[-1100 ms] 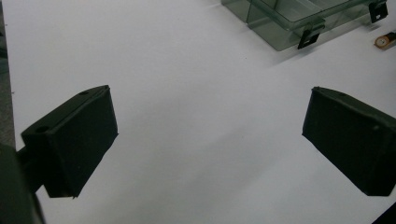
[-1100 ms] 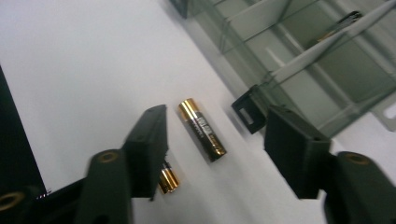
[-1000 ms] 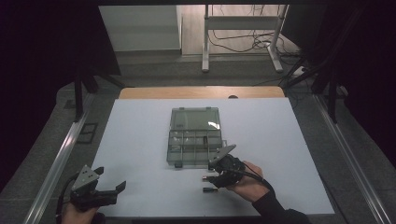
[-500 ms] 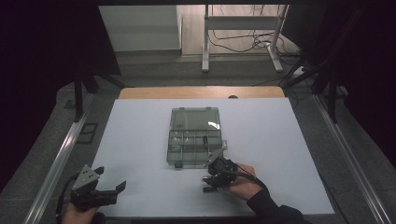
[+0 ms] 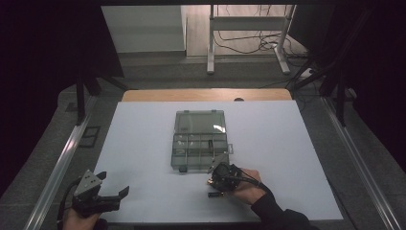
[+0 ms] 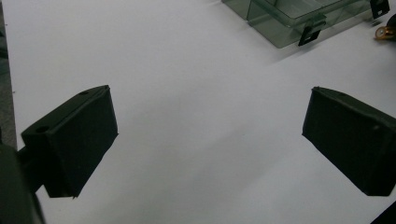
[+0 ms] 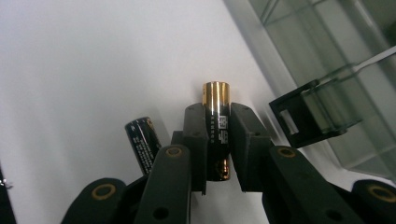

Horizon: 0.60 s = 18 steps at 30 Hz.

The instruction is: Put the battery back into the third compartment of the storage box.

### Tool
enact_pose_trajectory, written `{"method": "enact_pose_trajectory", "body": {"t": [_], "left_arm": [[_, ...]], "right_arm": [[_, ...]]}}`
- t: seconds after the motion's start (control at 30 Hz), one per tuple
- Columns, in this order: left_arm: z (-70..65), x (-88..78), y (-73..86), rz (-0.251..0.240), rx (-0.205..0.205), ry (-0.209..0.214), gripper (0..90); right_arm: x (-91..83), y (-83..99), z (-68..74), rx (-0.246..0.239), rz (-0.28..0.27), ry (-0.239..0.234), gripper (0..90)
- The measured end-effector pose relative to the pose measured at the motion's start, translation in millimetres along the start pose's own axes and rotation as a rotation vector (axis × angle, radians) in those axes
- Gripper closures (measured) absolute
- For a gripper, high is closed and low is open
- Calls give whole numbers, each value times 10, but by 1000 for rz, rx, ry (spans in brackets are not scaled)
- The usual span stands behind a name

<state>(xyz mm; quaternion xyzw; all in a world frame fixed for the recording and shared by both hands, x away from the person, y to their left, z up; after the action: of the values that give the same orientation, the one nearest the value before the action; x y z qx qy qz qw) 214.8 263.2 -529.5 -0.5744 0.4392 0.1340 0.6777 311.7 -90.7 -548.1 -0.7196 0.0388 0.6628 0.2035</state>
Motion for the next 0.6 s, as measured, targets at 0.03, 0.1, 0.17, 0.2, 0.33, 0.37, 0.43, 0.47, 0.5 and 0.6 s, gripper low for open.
{"method": "enact_pose_trajectory", "body": {"t": [0.03,0.1,0.17,0.2,0.33,0.37,0.43,0.47,0.5,0.6], "left_arm": [[1,-1,1,0,-1,0,36],[2,-2,4,1,-3,0,36],[3,-5,7,1,-1,-1,36],[3,-6,9,1,-2,-1,36],[2,-10,12,0,-4,0,36],[1,-11,12,0,-4,0,36],[-1,-9,11,1,-2,0,36],[-2,-9,10,1,-2,-1,36],[-2,-9,10,2,-1,-1,36],[-3,-10,12,2,-1,-2,36]], "right_arm": [[-15,-3,-1,-2,-6,0,765],[-61,-18,1,5,-29,-4,765],[-115,-36,-2,10,-56,-7,765],[-129,-40,-3,14,-62,-6,765],[-181,-56,-21,38,-87,-13,765],[-202,-60,-25,43,-95,-14,765],[-236,-66,-35,46,-110,-12,765],[-252,-68,-39,44,-115,-11,765],[-270,-69,-40,43,-117,-8,765],[-307,-73,-55,41,-128,9,765]]}}
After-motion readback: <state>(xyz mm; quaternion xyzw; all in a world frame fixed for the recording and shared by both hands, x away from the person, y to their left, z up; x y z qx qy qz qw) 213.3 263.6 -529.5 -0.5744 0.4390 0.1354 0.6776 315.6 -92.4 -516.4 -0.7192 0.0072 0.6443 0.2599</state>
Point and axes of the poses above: each handheld gripper's, and its own axes: x roughly forward along the jaws, y roughly out of its underside, z roughly to its left, the point moved 5 cm from there along x, roughly forward along the jaws, and after that the axes turned 11 degrees about z, right-handed, at the moved point
